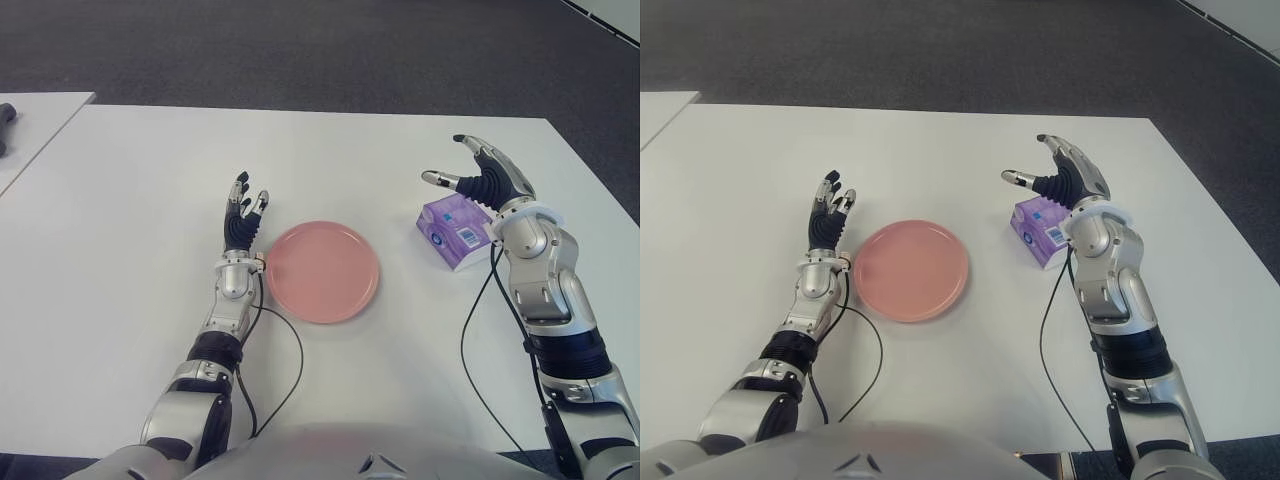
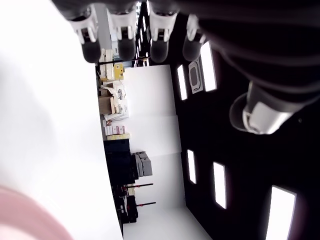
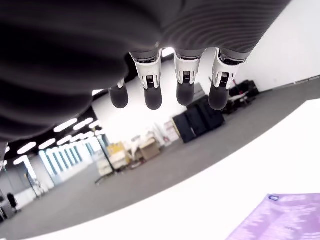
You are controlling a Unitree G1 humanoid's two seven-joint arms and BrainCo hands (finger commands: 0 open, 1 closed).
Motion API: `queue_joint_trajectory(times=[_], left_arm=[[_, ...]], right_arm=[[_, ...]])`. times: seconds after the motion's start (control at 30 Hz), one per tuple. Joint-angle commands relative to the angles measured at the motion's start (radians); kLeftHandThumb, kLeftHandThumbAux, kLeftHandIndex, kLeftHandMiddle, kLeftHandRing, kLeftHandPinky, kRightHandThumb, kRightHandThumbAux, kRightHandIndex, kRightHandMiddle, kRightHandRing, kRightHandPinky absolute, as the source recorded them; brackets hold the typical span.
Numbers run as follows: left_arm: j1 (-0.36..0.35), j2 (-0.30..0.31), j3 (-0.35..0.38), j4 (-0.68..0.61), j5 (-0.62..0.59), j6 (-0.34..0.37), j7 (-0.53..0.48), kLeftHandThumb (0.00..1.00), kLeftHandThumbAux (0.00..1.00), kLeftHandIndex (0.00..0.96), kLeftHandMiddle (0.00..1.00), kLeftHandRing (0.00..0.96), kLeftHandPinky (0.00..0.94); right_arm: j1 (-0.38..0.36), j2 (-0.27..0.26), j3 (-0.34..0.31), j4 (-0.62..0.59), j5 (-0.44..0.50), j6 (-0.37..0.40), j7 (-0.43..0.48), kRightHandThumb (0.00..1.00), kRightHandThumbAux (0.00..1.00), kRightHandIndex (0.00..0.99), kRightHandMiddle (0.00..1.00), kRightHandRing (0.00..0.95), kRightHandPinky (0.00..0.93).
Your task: Put the tissue paper into the plate.
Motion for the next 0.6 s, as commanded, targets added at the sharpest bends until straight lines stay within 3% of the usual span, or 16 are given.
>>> queue_joint_trajectory(times=[0.03, 0.6], left_arm=[[0.008, -0.005, 0.003, 0.015, 0.007, -0.002, 0.015, 0.010, 0.482, 0.000, 0.000, 0.000, 0.000], [0.004, 0.000, 0.005, 0.031, 0.003, -0.018, 0.015, 0.005, 0.469, 0.000, 0.000, 0.000, 0.000]], right_arm=[[0.034, -0.031, 0.001, 0.004, -0.025, 0.009, 0.031, 0.257, 0.335, 0.000, 0.000, 0.000, 0.053], [0.027, -0.036, 0.021, 0.091, -0.058, -0.009, 0.020, 0.262, 0.331, 0.000, 0.000, 0.000, 0.010]])
